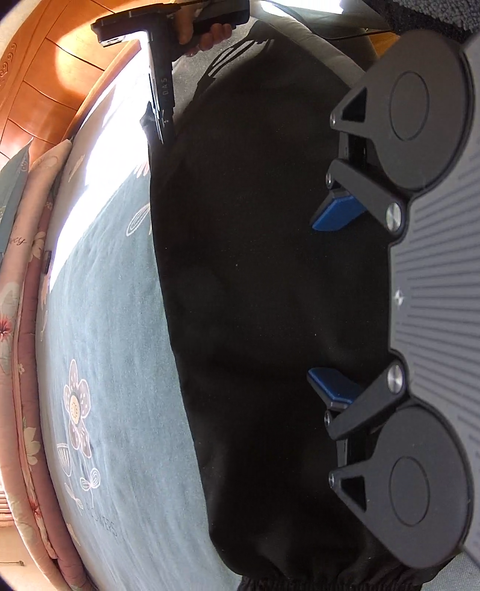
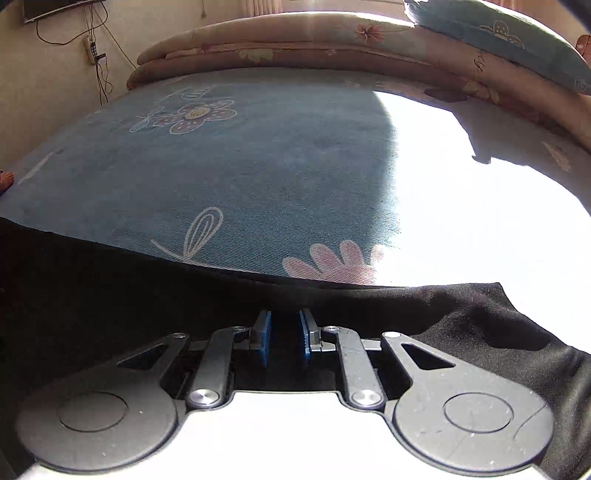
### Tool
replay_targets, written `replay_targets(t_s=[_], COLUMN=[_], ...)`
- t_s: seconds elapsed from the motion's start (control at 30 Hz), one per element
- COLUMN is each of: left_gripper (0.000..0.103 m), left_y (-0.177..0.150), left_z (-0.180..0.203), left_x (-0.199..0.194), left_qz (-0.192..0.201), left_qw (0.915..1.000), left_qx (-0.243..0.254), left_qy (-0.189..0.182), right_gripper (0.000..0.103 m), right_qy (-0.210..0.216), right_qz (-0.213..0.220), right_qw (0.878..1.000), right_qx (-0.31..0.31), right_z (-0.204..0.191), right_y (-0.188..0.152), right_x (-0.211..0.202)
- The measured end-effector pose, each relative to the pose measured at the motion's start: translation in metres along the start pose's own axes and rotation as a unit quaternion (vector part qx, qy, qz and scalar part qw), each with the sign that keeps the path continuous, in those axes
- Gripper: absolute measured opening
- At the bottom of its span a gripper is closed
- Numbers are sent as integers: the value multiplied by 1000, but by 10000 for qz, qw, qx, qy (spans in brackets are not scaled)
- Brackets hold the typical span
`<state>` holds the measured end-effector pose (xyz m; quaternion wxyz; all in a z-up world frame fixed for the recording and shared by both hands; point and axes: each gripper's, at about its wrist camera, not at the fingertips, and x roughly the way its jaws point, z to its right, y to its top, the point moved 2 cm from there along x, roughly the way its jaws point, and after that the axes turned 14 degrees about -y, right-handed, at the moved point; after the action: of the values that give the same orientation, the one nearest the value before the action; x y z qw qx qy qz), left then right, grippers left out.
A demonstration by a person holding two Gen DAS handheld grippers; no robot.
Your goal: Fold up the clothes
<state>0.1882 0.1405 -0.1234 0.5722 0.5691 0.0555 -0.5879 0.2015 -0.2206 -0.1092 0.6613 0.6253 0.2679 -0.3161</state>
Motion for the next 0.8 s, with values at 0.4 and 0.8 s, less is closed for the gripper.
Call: replay_targets(t_s=[0.4,0.8], left_gripper=[82,82], left_y=[-16,19], left_z=[3,-28], left_x=[-11,-27], left_qz=[-30,569], left_qw=[9995,9979], left_qx=[-297,-301], left_qy=[-139,118], right_gripper=[39,46], right_qy=[177,78], right_qz=[42,71], right_qw=[9987,9999], right_qx=[-471,-20], right_z=[-46,-32], right_y=[25,21], right_x=[14,-17])
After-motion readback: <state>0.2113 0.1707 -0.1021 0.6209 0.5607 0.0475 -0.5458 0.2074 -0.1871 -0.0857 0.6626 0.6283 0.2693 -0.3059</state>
